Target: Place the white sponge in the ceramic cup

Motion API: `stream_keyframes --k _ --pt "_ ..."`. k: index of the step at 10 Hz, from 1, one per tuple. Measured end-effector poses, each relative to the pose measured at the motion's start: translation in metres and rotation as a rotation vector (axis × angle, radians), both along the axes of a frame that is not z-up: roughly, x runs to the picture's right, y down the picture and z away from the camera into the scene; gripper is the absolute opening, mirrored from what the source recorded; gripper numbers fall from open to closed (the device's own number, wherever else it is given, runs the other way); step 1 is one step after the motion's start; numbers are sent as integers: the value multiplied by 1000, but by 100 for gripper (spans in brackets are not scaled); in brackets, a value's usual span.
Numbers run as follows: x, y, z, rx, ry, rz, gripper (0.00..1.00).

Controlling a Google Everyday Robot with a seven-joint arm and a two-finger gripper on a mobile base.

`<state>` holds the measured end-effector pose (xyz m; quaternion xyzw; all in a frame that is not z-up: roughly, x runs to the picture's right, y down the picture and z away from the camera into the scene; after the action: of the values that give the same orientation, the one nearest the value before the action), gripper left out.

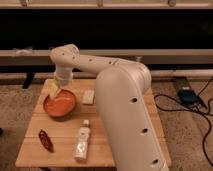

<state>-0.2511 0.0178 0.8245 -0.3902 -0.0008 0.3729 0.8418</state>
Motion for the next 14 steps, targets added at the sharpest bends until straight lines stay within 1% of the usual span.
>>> stream_keyframes --k 6,7,8,9,11,13,14 --pt "0 -1 1 3 3 -1 80" --pt "4 0 3 0 29 -8 80" --pt "11 1 7 3 77 -24 80" --pt "25 -4 16 6 142 -36 80" --pt "64 -17 36 14 243 -44 80" --pt "118 -27 52 16 354 -22 80" --pt "134 -29 57 16 386 -8 80"
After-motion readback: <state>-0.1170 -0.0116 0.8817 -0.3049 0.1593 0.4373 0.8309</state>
